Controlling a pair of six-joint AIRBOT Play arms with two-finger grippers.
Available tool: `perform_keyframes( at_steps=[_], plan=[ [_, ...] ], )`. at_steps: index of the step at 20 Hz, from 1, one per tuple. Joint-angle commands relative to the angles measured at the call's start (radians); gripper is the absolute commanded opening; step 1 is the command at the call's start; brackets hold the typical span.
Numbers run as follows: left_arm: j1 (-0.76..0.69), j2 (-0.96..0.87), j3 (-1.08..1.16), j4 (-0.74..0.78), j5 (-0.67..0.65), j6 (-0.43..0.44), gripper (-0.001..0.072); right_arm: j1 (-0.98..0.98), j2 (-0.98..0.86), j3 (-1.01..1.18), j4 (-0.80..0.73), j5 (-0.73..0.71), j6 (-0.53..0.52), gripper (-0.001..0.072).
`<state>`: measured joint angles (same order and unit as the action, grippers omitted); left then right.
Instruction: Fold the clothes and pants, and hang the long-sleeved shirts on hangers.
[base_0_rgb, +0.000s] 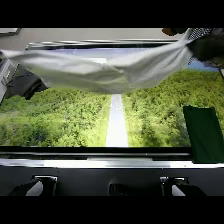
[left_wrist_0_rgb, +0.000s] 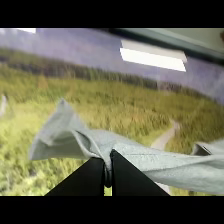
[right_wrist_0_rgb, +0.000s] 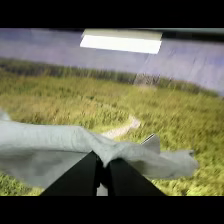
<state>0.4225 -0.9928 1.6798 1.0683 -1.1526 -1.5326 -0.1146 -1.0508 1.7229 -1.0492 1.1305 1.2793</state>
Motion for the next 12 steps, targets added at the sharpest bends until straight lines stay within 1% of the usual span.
perform_keyframes(
  at_steps=[1,5,7,10,12],
  plan=[
    [-0.005,0.137,0.178,0.202,-0.031,-0.166,0.0017,0.002,0.166,0.151,-0.118,0.034,0.074,0.0035],
    [-0.005,0.283,0.177,0.373,-0.091,-0.251,0.0017,0.002,0.335,0.153,-0.2,0.034,0.174,0.0035],
    [-0.005,0.305,0.177,0.426,-0.119,-0.252,0.0017,0.002,0.359,0.153,-0.211,0.033,0.22,0.0035],
    [-0.006,0.265,0.158,0.411,-0.161,-0.243,0.0017,0.002,0.309,0.153,-0.191,0.066,0.29,0.0035],
    [-0.006,0.212,0.097,0.351,-0.159,-0.184,0.0017,0.002,0.224,0.141,-0.146,0.104,0.347,0.0035]
  ],
)
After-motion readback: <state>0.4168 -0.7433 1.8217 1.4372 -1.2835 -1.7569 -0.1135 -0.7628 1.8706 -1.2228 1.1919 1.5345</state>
